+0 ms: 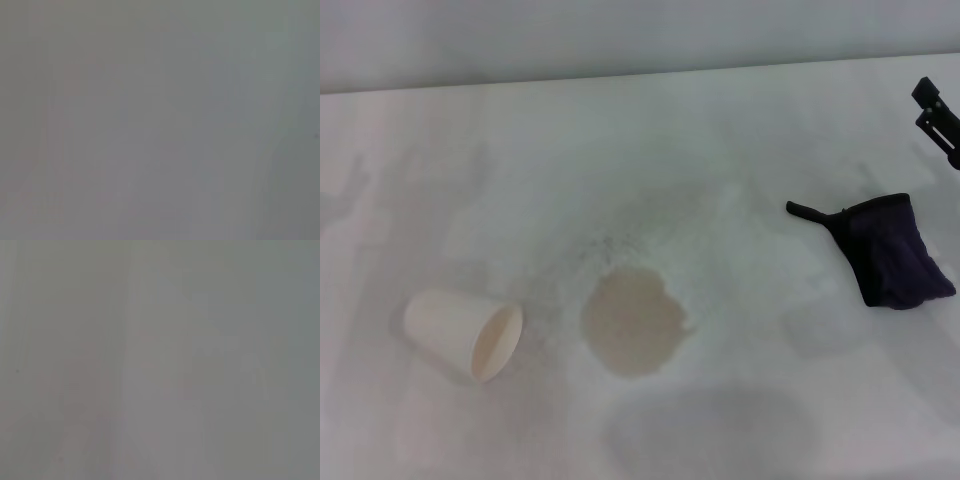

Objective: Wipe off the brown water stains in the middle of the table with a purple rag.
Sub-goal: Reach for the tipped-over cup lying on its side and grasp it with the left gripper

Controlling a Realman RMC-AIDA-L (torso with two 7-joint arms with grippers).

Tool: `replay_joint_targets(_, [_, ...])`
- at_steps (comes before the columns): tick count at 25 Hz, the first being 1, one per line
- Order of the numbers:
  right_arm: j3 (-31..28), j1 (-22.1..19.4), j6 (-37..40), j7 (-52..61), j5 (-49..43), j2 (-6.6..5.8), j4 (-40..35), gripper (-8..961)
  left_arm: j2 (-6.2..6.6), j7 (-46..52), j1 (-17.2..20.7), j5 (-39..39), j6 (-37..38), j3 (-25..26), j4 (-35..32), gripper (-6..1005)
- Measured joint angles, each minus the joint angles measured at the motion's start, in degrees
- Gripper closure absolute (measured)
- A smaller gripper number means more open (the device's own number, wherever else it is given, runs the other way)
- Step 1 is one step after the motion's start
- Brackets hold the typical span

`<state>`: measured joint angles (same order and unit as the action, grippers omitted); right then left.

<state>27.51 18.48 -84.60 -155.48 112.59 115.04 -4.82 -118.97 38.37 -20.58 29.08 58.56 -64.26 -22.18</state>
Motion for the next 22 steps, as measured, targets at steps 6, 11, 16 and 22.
replay_joint_targets(6, [0.0, 0.15, 0.24, 0.0, 0.0, 0.01, 0.04, 89, -0.03, 0.07, 0.16, -0.07, 1.46, -0.04, 0.92, 123])
replay_joint_targets(11, [0.0, 0.16, 0.43, 0.0, 0.0, -0.07, -0.25, 89, -0.03, -0.19, -0.01, 0.11, 2.12, -0.07, 1.28, 124])
replay_joint_targets(16, [0.0, 0.16, 0.73, 0.0, 0.0, -0.08, -0.35, 89, -0.03, -0.23, -0.41, -0.08, 2.13, -0.07, 2.14, 124])
replay_joint_targets(22, [0.0, 0.16, 0.87, -0.06, 0.0, -0.08, -0.38, 90, -0.14, -0.29, -0.42, 0.22, 2.65, -1.11, 2.75, 123])
